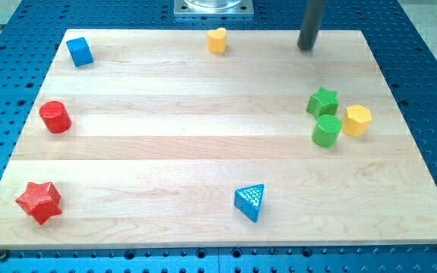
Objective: Move the yellow heart parallel to the blue cube
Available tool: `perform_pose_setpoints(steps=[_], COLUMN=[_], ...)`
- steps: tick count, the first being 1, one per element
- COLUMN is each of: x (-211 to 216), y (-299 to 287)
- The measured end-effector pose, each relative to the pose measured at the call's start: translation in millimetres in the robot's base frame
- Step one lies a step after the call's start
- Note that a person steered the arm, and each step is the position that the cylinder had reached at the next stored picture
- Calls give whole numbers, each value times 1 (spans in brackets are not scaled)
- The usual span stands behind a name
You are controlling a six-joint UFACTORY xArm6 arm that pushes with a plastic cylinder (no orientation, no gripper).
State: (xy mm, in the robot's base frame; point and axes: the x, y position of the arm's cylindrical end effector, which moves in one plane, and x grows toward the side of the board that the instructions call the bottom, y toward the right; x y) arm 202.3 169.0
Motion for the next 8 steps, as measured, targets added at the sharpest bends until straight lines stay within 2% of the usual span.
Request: perform_pose_setpoints(steps=[1,4,6,8], x=[-10,-9,-9,-9], y=[-3,-157,-182,-184])
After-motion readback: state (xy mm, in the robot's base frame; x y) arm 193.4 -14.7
